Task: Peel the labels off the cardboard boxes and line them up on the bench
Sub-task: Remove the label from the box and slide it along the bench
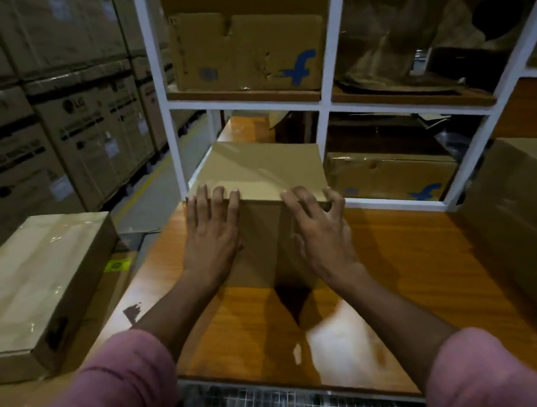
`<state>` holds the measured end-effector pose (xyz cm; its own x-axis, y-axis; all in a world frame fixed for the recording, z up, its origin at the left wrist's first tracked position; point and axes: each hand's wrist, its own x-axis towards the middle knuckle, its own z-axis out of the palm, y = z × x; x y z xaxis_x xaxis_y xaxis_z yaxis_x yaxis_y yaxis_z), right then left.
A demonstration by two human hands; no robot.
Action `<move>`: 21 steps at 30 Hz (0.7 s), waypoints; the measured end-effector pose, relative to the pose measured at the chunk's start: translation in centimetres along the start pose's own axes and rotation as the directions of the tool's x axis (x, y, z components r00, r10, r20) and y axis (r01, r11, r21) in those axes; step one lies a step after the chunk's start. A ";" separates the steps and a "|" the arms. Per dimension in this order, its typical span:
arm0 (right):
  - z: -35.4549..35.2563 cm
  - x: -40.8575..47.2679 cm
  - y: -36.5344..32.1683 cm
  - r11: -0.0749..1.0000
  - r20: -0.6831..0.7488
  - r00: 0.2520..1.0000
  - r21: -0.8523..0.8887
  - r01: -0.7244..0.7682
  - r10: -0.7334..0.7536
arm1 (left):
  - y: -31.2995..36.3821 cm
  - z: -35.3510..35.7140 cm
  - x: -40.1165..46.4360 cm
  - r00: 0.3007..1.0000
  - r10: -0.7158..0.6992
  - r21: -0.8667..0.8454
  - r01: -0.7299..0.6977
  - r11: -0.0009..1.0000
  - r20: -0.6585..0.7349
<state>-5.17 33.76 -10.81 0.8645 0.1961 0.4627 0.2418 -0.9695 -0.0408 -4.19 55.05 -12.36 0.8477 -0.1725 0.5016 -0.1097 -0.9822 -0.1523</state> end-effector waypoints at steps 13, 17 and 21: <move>5.7 8.4 -2.5 0.999 -0.026 0.999 -0.032 -0.019 0.018 | -4.9 6.6 6.6 0.998 -0.037 0.018 0.038 0.999 -0.042; 6.6 8.9 -2.3 0.998 -0.054 0.998 -0.062 0.004 -0.008 | -5.8 7.8 7.2 0.997 -0.014 -0.025 0.012 1.000 -0.076; 6.9 8.9 -2.1 0.997 -0.051 0.999 -0.079 0.009 -0.013 | -5.9 8.0 7.2 0.997 0.000 -0.057 -0.005 0.998 -0.082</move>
<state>5.07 38.60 -12.72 0.8378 0.2008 0.5076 0.2137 -0.9763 0.0335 6.69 60.23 -14.72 0.8021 -0.1780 0.5700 -0.1429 -0.9840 -0.1062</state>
